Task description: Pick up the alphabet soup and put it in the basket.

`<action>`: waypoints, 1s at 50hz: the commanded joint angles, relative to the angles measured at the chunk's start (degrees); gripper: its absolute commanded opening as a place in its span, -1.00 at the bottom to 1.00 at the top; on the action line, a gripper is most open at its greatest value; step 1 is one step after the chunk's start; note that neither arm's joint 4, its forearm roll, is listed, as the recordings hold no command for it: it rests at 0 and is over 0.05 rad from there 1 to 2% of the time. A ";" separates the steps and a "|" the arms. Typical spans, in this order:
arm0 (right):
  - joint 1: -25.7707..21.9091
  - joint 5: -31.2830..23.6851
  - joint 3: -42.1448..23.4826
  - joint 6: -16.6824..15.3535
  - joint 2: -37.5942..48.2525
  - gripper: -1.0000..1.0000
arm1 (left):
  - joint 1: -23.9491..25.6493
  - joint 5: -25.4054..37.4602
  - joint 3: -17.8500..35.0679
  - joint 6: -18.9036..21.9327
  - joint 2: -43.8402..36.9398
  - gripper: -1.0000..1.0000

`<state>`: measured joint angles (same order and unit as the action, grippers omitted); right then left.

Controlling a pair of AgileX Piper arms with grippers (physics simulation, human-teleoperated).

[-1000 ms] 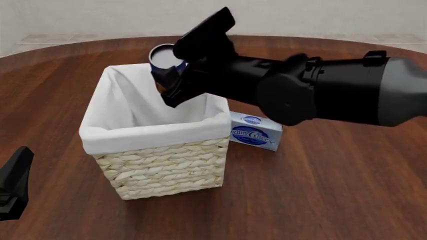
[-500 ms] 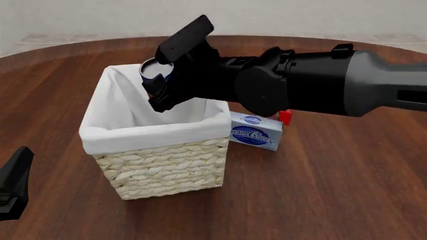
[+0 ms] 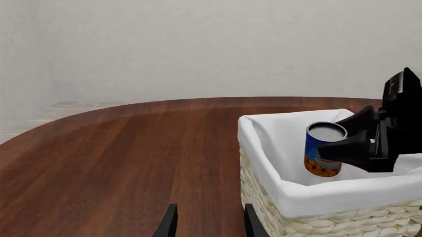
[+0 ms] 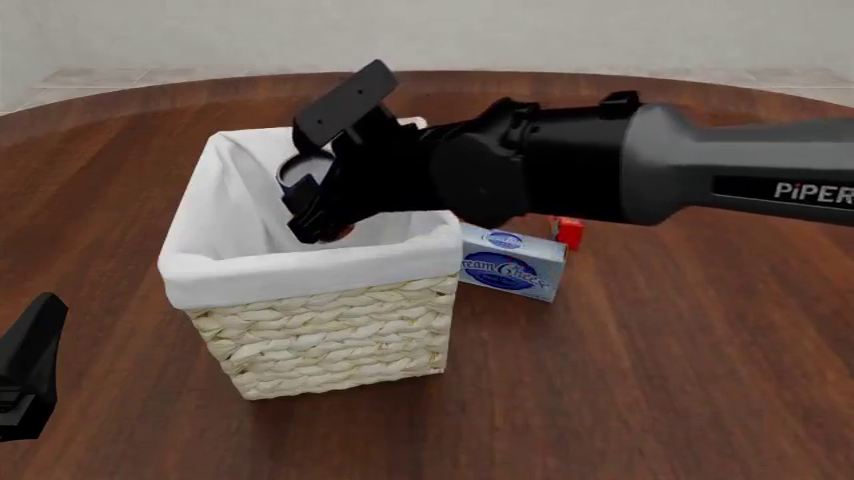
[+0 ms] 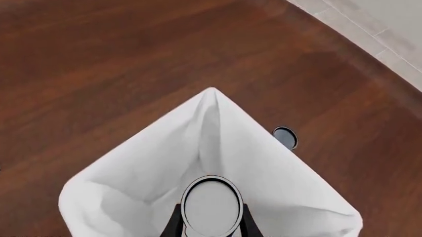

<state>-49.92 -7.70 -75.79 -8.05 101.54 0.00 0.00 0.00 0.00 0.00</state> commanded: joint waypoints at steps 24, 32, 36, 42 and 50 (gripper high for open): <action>3.90 -6.83 -9.17 -0.49 7.14 -1.00 | 0.00 0.00 0.00 0.00 0.00 1.00; 3.94 -7.17 -8.92 -1.13 8.40 -1.00 | 0.00 0.00 0.00 0.00 0.00 1.00; 4.75 -7.36 -9.73 -1.59 9.36 -1.00 | 0.00 0.00 0.00 0.00 0.00 1.00; 4.83 -7.31 -9.39 -2.01 9.87 -1.00 | 0.00 0.00 0.00 0.00 0.00 1.00; 3.83 -7.09 -7.98 -1.42 9.63 -1.00 | 0.00 0.00 0.00 0.00 0.00 1.00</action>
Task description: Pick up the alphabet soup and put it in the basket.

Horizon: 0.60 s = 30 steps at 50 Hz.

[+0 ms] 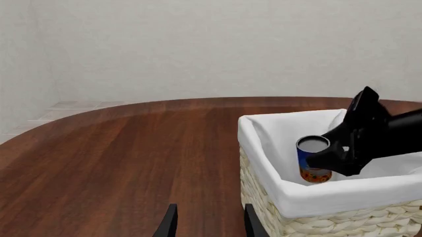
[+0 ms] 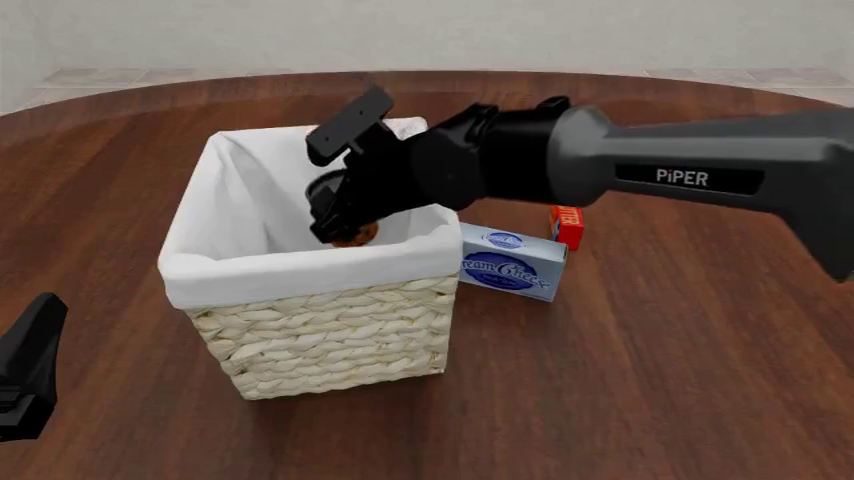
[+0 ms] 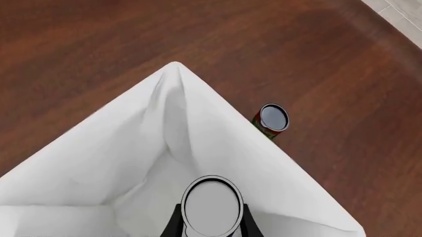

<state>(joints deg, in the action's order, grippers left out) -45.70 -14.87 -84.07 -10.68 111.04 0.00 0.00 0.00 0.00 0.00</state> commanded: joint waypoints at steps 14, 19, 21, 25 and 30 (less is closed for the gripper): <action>-1.03 0.02 0.85 1.33 -0.13 1.00 | 0.00 0.00 0.00 0.00 0.00 1.00; -1.27 0.19 1.06 1.56 -0.42 1.00 | 0.00 0.00 0.00 0.00 0.00 1.00; -1.27 0.17 0.92 1.63 -0.43 1.00 | 0.00 0.00 0.00 0.00 0.00 1.00; -1.32 0.30 0.97 1.67 -0.59 1.00 | 0.00 0.00 0.00 0.00 0.00 1.00; -1.44 0.41 1.08 1.71 -0.87 1.00 | 0.00 0.00 0.00 0.00 0.00 1.00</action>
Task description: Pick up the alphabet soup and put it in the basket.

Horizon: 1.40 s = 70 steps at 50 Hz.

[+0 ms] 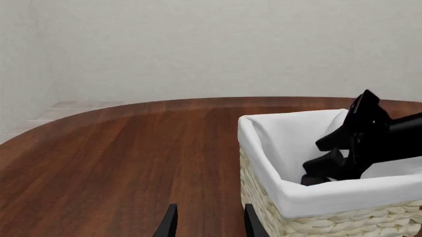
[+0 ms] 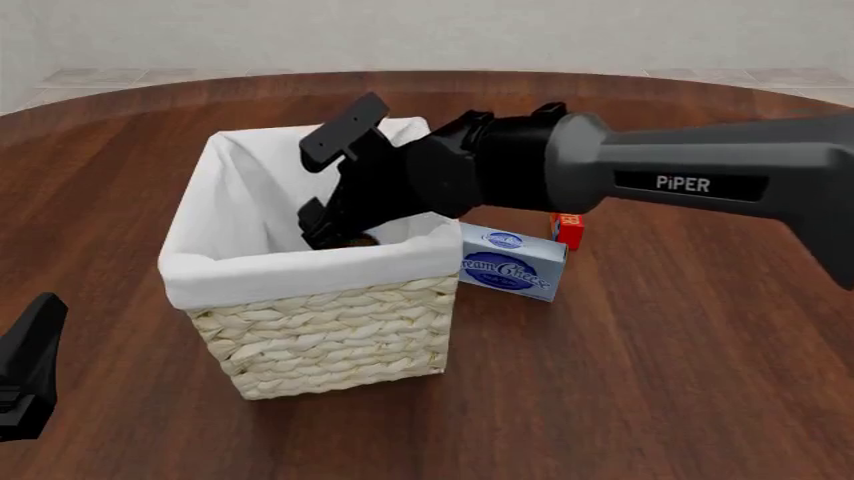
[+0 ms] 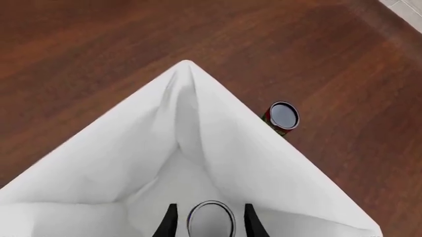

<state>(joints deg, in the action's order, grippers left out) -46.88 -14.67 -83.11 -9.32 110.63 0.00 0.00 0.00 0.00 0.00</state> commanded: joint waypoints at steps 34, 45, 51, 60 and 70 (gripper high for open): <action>-1.32 0.87 0.76 0.78 -5.90 1.00 | 0.00 0.00 0.00 0.00 0.00 1.00; -2.33 1.00 2.12 0.27 -9.20 1.00 | 0.00 0.00 0.00 0.00 0.00 1.00; -2.74 1.06 2.59 -0.01 -11.16 1.00 | 0.00 0.00 0.00 0.00 0.00 1.00; -3.06 0.94 2.63 -0.19 -12.81 1.00 | 0.00 0.00 0.00 0.00 0.00 1.00; -3.01 1.35 2.52 -0.12 -14.23 1.00 | 0.00 0.00 0.00 0.00 0.00 1.00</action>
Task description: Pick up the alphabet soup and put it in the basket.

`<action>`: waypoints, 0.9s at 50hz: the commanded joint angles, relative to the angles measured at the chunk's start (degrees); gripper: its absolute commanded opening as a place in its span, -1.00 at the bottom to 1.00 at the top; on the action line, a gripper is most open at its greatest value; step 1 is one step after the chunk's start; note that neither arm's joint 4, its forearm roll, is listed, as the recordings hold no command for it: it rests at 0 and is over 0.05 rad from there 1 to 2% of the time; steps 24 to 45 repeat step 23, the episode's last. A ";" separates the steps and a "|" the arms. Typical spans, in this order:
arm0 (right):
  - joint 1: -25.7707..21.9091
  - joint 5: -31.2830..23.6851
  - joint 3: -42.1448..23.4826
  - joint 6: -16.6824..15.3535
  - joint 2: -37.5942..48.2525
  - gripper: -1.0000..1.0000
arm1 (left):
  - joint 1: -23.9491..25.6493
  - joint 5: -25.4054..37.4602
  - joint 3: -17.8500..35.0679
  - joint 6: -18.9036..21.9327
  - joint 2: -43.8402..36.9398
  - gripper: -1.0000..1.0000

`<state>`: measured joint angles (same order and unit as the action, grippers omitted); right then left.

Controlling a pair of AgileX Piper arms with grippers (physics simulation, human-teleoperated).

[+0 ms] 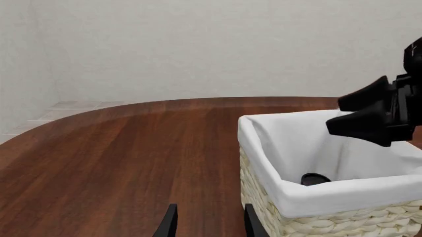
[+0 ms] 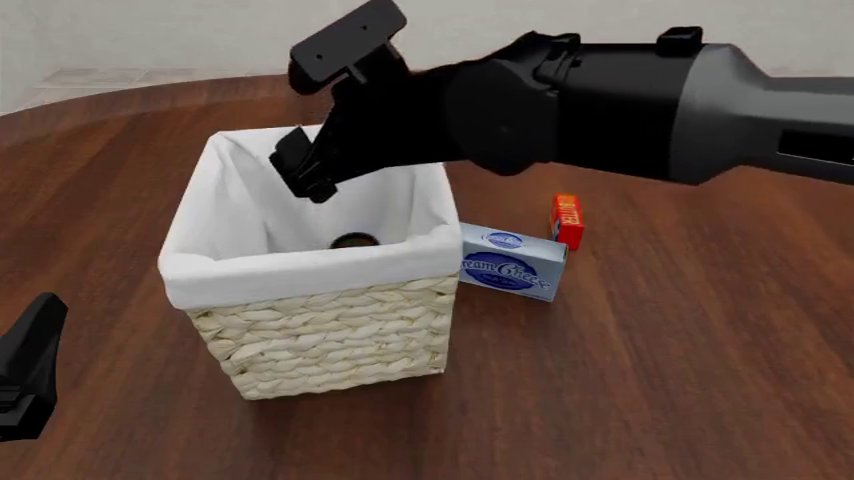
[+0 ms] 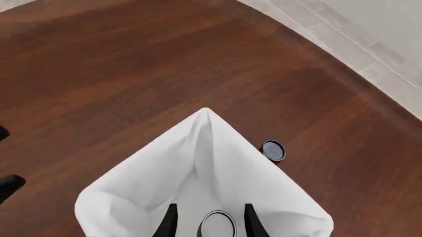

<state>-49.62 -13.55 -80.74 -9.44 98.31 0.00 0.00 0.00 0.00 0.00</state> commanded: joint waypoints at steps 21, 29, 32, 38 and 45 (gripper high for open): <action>0.30 -0.55 -2.28 -1.26 -6.61 1.00 | 0.00 0.00 0.00 0.00 0.00 1.00; 0.36 -0.89 -2.73 -1.46 -7.15 1.00 | 0.00 0.00 0.00 0.00 0.00 1.00; 0.36 -0.89 -2.73 -1.46 -7.15 1.00 | 0.00 0.00 0.00 0.00 0.00 1.00; 0.36 -0.89 -2.73 -1.46 -7.15 1.00 | 0.00 0.00 0.00 0.00 0.00 1.00; 0.36 -0.89 -2.73 -1.46 -7.15 1.00 | 0.00 0.00 0.00 0.00 0.00 1.00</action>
